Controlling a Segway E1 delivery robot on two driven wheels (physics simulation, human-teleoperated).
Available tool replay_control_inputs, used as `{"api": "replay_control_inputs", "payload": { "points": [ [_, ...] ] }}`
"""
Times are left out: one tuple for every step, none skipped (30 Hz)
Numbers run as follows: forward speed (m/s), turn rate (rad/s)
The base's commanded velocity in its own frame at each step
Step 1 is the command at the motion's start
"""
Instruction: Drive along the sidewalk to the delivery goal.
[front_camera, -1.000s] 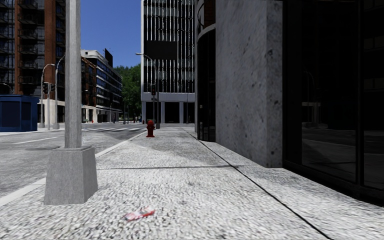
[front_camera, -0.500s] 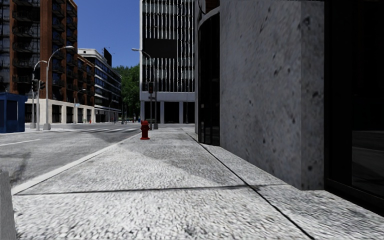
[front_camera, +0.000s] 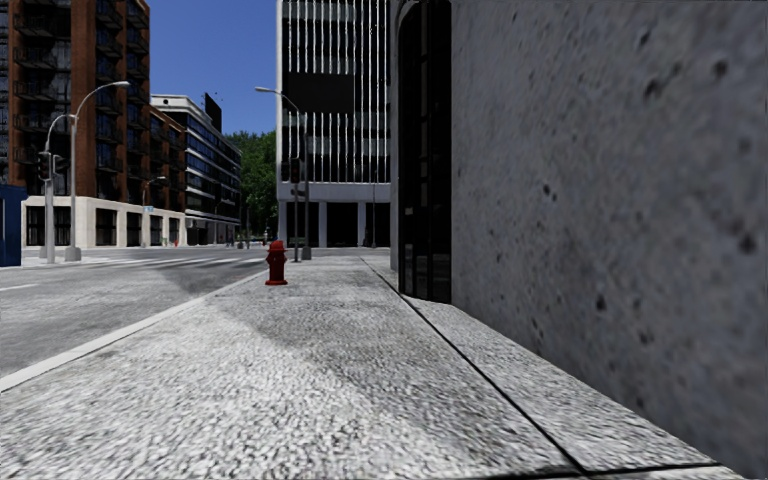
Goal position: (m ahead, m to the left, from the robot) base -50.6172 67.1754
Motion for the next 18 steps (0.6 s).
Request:
{"api": "replay_control_inputs", "payload": {
  "points": [
    [2.00, 0.00],
    [2.00, 0.00],
    [2.00, 0.00],
    [2.00, 0.00],
    [2.00, 0.00],
    [2.00, 0.00],
    [2.00, 0.00],
    [2.00, 0.00],
    [2.00, 0.00],
    [2.00, 0.00],
    [2.00, 0.00],
    [2.00, 0.00],
    [2.00, 0.00],
    [2.00, 0.00],
    [2.00, 0.00],
    [2.00, 0.00],
    [2.00, 0.00],
    [2.00, 0.00]
  ]
}}
